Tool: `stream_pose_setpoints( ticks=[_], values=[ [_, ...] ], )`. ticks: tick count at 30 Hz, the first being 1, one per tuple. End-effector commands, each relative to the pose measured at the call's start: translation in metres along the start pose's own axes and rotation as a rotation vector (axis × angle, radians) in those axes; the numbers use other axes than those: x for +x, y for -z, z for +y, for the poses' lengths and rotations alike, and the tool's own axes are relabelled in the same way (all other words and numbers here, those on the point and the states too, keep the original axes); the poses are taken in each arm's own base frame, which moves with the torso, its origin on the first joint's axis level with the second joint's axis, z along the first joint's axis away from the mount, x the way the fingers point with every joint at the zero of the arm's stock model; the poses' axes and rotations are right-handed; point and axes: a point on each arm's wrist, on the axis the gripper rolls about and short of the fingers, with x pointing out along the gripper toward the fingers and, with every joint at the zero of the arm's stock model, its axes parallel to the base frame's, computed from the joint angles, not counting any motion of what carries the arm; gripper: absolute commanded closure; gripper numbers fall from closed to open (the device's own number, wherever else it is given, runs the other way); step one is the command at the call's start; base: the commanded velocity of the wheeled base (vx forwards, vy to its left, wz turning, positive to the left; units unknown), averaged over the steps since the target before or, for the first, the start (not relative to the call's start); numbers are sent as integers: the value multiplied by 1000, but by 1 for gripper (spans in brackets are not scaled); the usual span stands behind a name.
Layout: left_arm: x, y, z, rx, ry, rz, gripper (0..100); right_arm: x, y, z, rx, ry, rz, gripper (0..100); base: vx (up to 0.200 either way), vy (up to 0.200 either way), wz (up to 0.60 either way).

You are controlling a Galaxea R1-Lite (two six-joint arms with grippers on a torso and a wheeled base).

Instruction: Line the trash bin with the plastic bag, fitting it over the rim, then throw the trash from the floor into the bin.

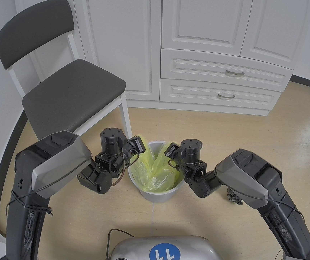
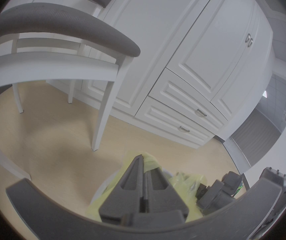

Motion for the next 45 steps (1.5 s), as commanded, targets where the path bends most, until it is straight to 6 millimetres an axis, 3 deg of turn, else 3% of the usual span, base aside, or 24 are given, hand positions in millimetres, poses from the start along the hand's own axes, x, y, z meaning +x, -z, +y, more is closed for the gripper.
stream_pose_setpoints(
  ticks=[1, 4, 8, 13, 17, 21, 25, 26, 31, 37, 45],
  values=[
    [1, 30, -3, 14, 4, 66, 100, -2, 23, -12, -45, 18, 39, 100, 0, 0, 0],
    [2, 45, -5, 23, 8, 97, 100, -3, 22, -12, -46, 18, 39, 100, 0, 0, 0],
    [2, 46, -7, 23, 11, 98, 100, -3, 17, -10, -44, 18, 32, 100, 0, 0, 0],
    [-3, 16, -14, 14, 28, 28, 100, -17, -17, 7, -45, 14, 16, 100, 0, 0, 0],
    [-11, -3, -11, 42, 19, 2, 100, -27, -33, 2, -187, 35, 29, 100, 0, 0, 0],
    [-23, -15, 4, 131, 2, -22, 100, -33, -53, -12, -348, 56, -12, 100, 0, 0, 0],
    [-31, -14, 16, 211, 6, 7, 100, -40, -66, -26, -441, 57, -32, 100, 0, 0, 0],
    [-38, -12, 25, 272, 13, 45, 100, -48, -72, -36, -515, 43, -19, 100, 0, 0, 0],
    [-45, -10, 35, 345, 4, 80, 100, -68, -85, -57, -679, 56, 40, 100, 0, 0, 0],
    [-47, -9, 47, 403, -25, 107, 100, -77, -91, -79, -792, 111, 86, 100, 0, 0, 0],
    [-50, -6, 58, 416, -63, 178, 100, -90, -83, -100, -907, 148, 181, 100, 0, 0, 0]
  ],
)
